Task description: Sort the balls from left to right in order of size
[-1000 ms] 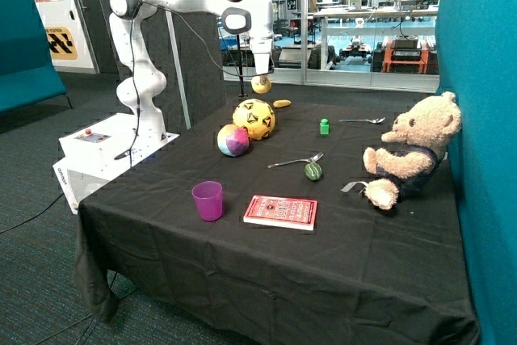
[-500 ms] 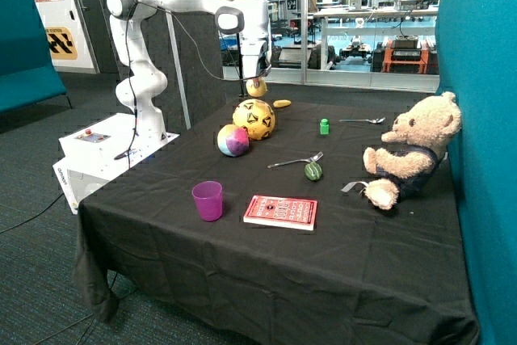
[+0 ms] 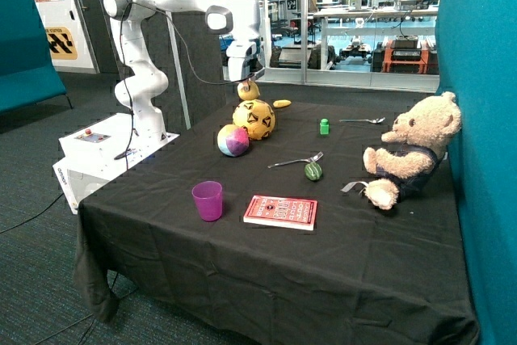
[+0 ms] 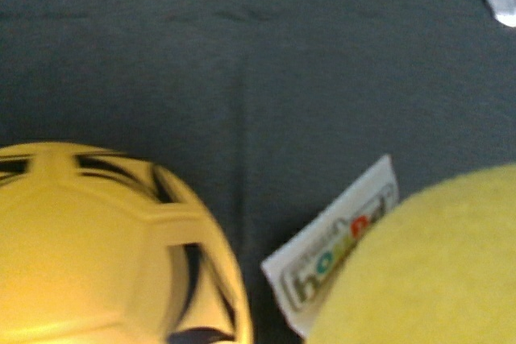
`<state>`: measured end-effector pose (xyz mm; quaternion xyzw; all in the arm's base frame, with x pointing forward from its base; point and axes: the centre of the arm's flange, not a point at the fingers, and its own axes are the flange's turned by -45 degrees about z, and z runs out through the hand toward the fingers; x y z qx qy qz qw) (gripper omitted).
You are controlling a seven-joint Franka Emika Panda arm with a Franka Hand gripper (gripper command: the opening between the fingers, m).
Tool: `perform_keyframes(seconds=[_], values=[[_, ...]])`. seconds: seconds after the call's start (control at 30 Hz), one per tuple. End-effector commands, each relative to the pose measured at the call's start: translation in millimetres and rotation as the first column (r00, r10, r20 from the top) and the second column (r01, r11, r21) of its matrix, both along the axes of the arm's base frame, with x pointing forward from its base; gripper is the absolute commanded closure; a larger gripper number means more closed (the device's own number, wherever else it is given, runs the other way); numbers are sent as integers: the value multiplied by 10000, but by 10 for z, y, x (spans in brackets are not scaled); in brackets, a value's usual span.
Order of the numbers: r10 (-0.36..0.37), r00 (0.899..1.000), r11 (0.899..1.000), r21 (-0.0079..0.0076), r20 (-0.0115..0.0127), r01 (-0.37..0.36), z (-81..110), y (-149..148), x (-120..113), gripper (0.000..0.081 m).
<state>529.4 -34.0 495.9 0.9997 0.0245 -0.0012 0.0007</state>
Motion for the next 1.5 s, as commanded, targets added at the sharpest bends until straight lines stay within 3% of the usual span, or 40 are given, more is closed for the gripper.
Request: perform_keyframes(seconds=[0.0, 0.27, 0.77, 1.23, 1.47], values=[[-882, 9961, 9961, 14, 24, 882, -16, -437, -71, 808], [-1528, 9883, 9883, 14, 24, 1528, -52, -756, -125, 808], [-1963, 9805, 9805, 14, 24, 1963, -183, -1312, -196, 808], [-2184, 9759, 9759, 14, 24, 2184, -548, -1704, -206, 808], [-2069, 9784, 9784, 14, 24, 2069, -710, -1791, -174, 808]])
